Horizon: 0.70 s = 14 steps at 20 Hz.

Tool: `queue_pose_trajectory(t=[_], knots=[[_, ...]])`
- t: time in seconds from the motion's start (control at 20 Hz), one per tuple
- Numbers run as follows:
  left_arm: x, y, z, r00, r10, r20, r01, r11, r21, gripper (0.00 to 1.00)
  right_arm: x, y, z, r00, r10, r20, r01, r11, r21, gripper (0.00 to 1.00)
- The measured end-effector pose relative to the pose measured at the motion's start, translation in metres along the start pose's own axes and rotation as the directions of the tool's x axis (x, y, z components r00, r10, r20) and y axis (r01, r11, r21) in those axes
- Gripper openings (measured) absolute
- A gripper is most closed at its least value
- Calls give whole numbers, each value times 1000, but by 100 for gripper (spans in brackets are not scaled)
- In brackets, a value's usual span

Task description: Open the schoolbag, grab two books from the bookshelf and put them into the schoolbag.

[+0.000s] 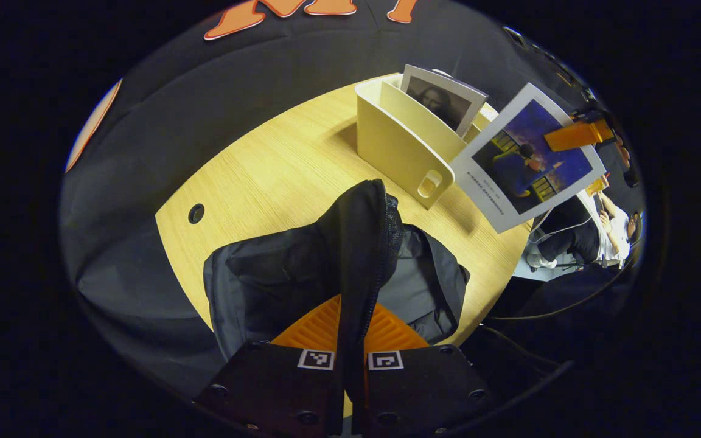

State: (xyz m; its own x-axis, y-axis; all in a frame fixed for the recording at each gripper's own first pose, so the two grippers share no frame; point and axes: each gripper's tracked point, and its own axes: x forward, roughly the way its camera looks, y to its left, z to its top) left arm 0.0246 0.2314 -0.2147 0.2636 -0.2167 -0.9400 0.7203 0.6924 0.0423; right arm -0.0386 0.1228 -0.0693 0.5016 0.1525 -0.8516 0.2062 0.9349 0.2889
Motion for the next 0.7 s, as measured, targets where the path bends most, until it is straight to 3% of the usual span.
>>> queue_pose_trajectory(t=[0.1, 0.15, 0.2, 0.4, 0.7], knots=[[1, -1, 1, 1000, 2, -6, -2, 1000, 2, 6, -4, -6, -10, 1000, 20, 15, -21, 999, 48, 36], [0, -1, 1, 1000, 1, -8, -1, 1000, 2, 7, -8, -8, -17, 999, 35, 20, -37, 997, 67, 43], [0, -2, 2, 1000, 0, -10, 0, 1000, 1, 7, -8, -8, -22, 998, 57, 27, -59, 994, 91, 36], [0, -4, 2, 1000, -8, -11, 8, 1000, 2, 6, -5, 7, -41, 982, 182, 47, -188, 962, 198, 35], [-10, -1, 8, 1000, -10, 6, 10, 1000, -16, 6, 11, 43, -50, 931, 347, 113, -364, 905, 220, 34]])
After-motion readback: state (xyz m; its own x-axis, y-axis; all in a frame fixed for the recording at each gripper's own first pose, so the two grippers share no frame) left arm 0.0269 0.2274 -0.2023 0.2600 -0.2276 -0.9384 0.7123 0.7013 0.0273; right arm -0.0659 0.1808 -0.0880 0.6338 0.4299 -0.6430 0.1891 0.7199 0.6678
